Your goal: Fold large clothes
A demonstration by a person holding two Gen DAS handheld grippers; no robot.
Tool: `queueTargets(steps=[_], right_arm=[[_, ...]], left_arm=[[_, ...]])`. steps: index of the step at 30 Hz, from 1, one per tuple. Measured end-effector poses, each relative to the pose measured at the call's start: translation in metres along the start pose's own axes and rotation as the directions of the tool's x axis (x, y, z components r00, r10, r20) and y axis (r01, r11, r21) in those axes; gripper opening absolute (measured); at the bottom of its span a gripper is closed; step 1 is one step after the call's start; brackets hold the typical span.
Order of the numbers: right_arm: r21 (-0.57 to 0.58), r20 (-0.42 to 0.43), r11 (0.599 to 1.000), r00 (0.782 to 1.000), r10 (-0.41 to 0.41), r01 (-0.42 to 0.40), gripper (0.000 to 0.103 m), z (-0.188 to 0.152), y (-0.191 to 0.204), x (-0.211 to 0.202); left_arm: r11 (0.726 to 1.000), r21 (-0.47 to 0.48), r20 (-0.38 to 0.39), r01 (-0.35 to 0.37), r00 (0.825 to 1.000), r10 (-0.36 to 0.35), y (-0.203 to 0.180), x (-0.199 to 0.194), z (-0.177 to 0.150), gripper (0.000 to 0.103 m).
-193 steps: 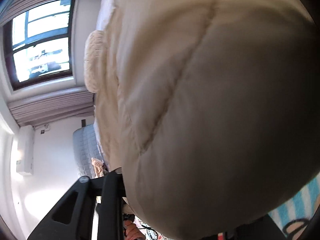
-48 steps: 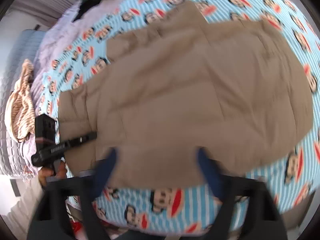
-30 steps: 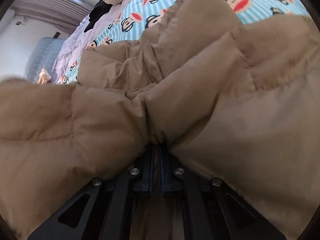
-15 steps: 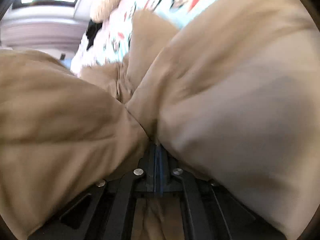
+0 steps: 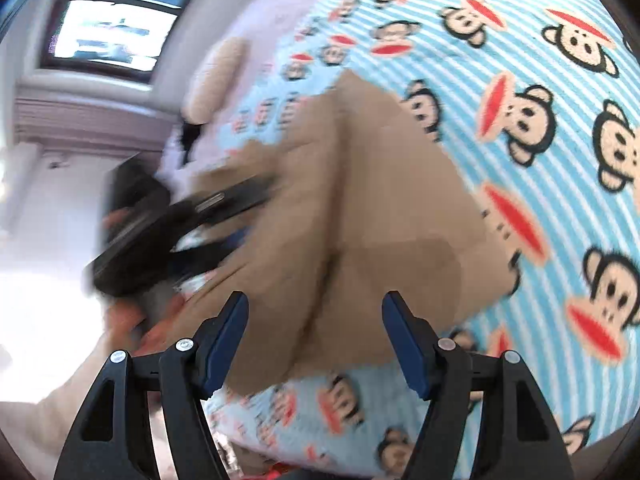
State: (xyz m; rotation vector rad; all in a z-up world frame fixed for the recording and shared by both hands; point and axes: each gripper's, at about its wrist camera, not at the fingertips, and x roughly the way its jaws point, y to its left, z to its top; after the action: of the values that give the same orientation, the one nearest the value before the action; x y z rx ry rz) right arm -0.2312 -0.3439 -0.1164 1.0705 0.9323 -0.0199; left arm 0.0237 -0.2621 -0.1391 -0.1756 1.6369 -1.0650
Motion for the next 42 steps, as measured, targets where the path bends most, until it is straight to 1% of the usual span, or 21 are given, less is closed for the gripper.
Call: queueTargets(steps=[2, 4, 7, 8, 9, 10, 11, 12, 14, 16, 18, 19, 22, 25, 28, 31, 33, 35, 38, 40, 42], right_arm=[[-0.034, -0.047, 0.997, 0.997, 0.068, -0.069, 0.083, -0.01, 0.014, -0.001], [-0.06, -0.088, 0.992, 0.991, 0.104, -0.11, 0.084, -0.019, 0.022, 0.001], [-0.035, -0.087, 0.994, 0.991, 0.097, -0.101, 0.083, -0.021, 0.028, 0.018], [-0.019, -0.075, 0.998, 0.995, 0.063, -0.064, 0.077, -0.018, 0.026, 0.024], [-0.014, -0.068, 0.999, 0.997, 0.036, -0.037, 0.038, -0.016, 0.023, 0.027], [-0.024, -0.069, 1.0, 0.997, -0.015, 0.013, 0.015, -0.013, 0.021, 0.034], [-0.048, -0.071, 0.993, 0.992, -0.108, 0.104, 0.015, -0.011, 0.02, 0.04], [-0.073, -0.062, 0.985, 0.985, -0.158, 0.154, 0.015, -0.01, 0.019, 0.042], [-0.082, -0.061, 0.983, 0.984, -0.17, 0.164, 0.015, -0.007, 0.016, 0.04], [-0.081, -0.061, 0.985, 0.985, -0.16, 0.155, 0.015, -0.006, 0.013, 0.039], [-0.095, -0.054, 0.981, 0.983, -0.175, 0.169, 0.015, -0.008, 0.014, 0.039], [-0.104, -0.052, 0.979, 0.982, -0.184, 0.178, 0.015, -0.01, 0.012, 0.034], [-0.124, -0.04, 0.965, 0.971, -0.236, 0.23, 0.015, -0.012, 0.014, 0.031], [-0.095, -0.026, 0.953, 0.956, -0.293, 0.289, 0.015, -0.013, -0.001, 0.025], [-0.022, -0.021, 0.946, 0.946, -0.323, 0.322, 0.015, -0.013, -0.031, 0.017], [0.124, -0.035, 0.951, 0.959, -0.281, 0.283, 0.018, -0.013, -0.071, 0.011], [0.204, -0.046, 0.951, 0.972, -0.229, 0.233, 0.02, -0.012, -0.089, 0.007], [0.22, -0.032, 0.952, 0.977, -0.212, 0.214, 0.022, -0.01, -0.092, -0.006], [0.16, 0.059, 0.963, 0.972, -0.228, 0.217, 0.031, -0.003, -0.079, -0.043], [0.112, 0.129, 0.974, 0.969, -0.212, 0.199, 0.058, 0.003, -0.066, -0.064], [0.072, 0.155, 0.988, 0.977, -0.149, 0.139, 0.062, 0.014, -0.054, -0.073]], left_arm=[[1.0, 0.019, -0.007, -0.02, 1.0, 0.02, -0.004, 0.006, 0.005, 0.073], [0.999, 0.036, -0.014, -0.04, 0.999, 0.041, -0.009, 0.009, 0.007, 0.073], [0.995, 0.062, -0.008, -0.083, 0.996, 0.083, -0.015, 0.006, 0.008, 0.072], [0.992, 0.074, 0.005, -0.102, 0.995, 0.102, -0.018, 0.003, 0.008, 0.072], [0.986, 0.099, 0.038, -0.131, 0.991, 0.128, -0.024, -0.006, 0.007, 0.072], [0.976, 0.132, 0.088, -0.172, 0.983, 0.161, -0.031, -0.018, 0.005, 0.072], [0.964, 0.154, 0.134, -0.215, 0.972, 0.195, -0.035, -0.029, 0.003, 0.072], [0.946, 0.172, 0.198, -0.274, 0.95, 0.239, -0.038, -0.044, 0.0, 0.072], [0.913, 0.164, 0.293, -0.373, 0.903, 0.316, -0.03, -0.07, -0.004, 0.073], [0.887, 0.111, 0.351, -0.448, 0.853, 0.387, -0.007, -0.09, -0.004, 0.072], [0.86, 0.071, 0.36, -0.505, 0.817, 0.449, 0.018, -0.095, -0.001, 0.072], [0.852, 0.06, 0.357, -0.52, 0.809, 0.468, 0.029, -0.092, 0.001, 0.072], [0.86, 0.07, 0.342, -0.506, 0.822, 0.456, 0.04, -0.075, 0.009, 0.072], [0.853, 0.132, 0.345, -0.504, 0.83, 0.437, 0.017, -0.039, 0.022, 0.073], [0.86, 0.167, 0.34, -0.481, 0.847, 0.408, -0.006, -0.006, 0.033, 0.072], [0.862, 0.181, 0.319, -0.473, 0.858, 0.403, -0.018, 0.028, 0.047, 0.072], [0.859, 0.176, 0.317, -0.481, 0.854, 0.413, -0.021, 0.04, 0.049, 0.073], [0.86, 0.161, 0.316, -0.485, 0.851, 0.42, -0.02, 0.046, 0.051, 0.072], [0.868, 0.149, 0.312, -0.473, 0.856, 0.413, -0.014, 0.044, 0.051, 0.073], [0.871, 0.146, 0.314, -0.469, 0.857, 0.409, -0.013, 0.043, 0.05, 0.072], [0.869, 0.147, 0.317, -0.473, 0.854, 0.412, -0.013, 0.044, 0.049, 0.073]])
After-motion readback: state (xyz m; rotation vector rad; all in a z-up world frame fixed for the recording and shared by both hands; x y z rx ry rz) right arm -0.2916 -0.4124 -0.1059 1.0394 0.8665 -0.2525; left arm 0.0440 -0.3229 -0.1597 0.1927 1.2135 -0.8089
